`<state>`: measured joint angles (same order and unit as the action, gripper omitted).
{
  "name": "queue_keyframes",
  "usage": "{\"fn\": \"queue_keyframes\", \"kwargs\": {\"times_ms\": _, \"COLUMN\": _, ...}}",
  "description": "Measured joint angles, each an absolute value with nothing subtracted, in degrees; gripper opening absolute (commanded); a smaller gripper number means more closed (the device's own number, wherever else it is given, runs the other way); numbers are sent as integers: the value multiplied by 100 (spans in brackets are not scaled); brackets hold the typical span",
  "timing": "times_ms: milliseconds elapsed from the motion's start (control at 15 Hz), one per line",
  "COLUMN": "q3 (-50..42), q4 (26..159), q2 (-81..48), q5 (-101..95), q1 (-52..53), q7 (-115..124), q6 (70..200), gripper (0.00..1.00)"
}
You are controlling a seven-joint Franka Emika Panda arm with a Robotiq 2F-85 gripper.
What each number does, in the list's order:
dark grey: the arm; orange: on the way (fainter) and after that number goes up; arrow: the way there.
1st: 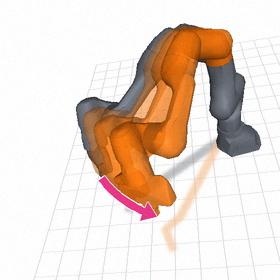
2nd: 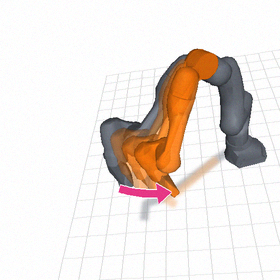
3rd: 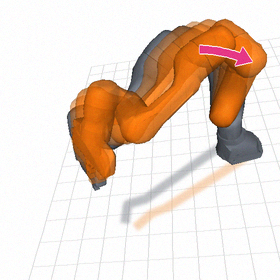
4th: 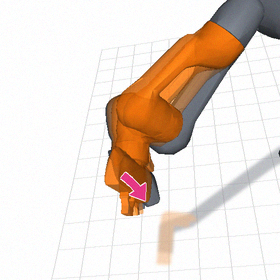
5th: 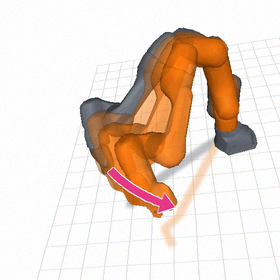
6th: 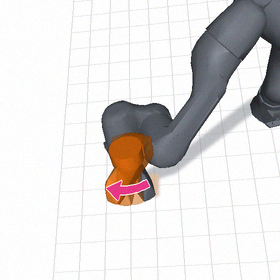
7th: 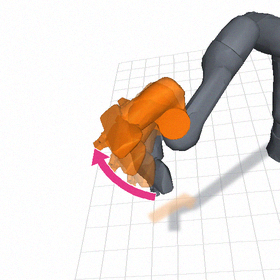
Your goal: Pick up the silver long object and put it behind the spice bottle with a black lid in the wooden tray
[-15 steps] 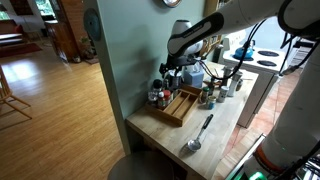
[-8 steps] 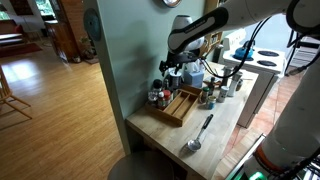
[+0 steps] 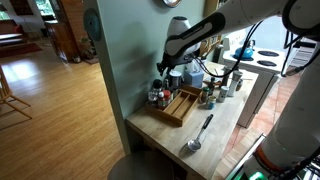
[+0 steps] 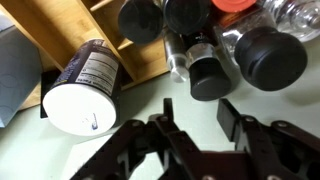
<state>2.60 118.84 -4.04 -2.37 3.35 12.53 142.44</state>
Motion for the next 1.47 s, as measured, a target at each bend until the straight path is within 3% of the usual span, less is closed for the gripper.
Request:
{"fn": "queue_keyframes", "kwargs": {"times_ms": 200, "q3": 295, "q4": 11883, "q2": -529, "q5": -289, "q1": 378, "q7": 1216, "q6": 14381, "gripper": 0}}
{"fn": "queue_keyframes", "kwargs": {"times_ms": 1467, "q3": 440, "q4": 11879, "q2": -960, "q5": 165, "q1": 389, "q7": 306, "q6": 14980, "gripper": 0}}
